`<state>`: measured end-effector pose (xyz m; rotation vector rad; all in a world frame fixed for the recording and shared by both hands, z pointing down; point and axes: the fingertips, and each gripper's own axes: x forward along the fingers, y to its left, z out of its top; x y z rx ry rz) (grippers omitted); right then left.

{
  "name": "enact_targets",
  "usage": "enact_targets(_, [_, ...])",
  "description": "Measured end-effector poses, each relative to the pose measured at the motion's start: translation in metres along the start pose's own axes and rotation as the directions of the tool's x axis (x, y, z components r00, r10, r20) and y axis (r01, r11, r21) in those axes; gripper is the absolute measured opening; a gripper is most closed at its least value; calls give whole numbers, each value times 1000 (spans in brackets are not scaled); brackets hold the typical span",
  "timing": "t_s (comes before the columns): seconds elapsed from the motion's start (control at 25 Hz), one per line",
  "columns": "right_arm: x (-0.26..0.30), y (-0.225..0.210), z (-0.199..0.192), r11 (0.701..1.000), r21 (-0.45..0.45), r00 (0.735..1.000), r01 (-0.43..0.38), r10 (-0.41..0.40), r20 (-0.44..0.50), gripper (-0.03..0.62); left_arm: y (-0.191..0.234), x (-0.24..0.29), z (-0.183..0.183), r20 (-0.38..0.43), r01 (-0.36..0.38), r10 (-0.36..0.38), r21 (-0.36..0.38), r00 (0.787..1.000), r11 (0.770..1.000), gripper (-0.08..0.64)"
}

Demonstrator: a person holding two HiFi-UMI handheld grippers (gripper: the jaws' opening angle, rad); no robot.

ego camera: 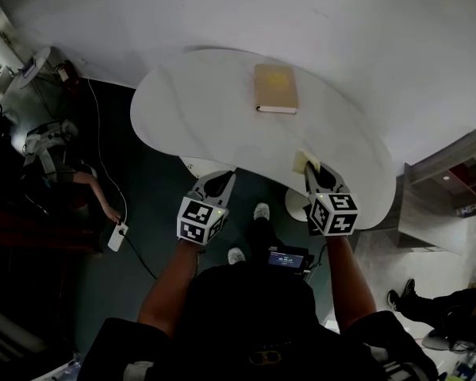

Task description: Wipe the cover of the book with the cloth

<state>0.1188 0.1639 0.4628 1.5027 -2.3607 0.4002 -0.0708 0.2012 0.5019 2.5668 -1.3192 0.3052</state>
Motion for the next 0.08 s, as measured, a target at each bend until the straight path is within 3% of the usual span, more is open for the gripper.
enact_targets(0.08, [-1,-2,-2,1000,1,1000,1,-1,-3,87,-2,2,-1,0,4,-4,2,1000,1000,8])
